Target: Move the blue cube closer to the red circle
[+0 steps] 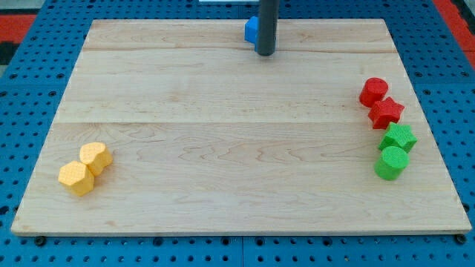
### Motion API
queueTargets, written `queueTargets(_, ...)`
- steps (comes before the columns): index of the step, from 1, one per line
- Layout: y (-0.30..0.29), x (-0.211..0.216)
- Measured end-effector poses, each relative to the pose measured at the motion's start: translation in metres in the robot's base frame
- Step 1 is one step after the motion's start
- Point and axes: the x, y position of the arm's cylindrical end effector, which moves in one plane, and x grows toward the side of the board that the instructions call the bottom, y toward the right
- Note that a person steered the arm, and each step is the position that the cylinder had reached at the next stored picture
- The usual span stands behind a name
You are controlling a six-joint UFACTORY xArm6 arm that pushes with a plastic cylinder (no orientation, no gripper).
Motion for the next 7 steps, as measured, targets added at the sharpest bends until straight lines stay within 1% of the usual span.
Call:
queueTargets(1,-0.028,0.013)
queueTargets(2,-0.070,0.016)
queueTargets(3,-0.120,0.004)
queueTargets(4,-0.154,0.002)
queueTargets(5,-0.150,-0.020)
queueTargets(6,-0.133,-0.071)
queueTargets(7,-0.087,-0.084)
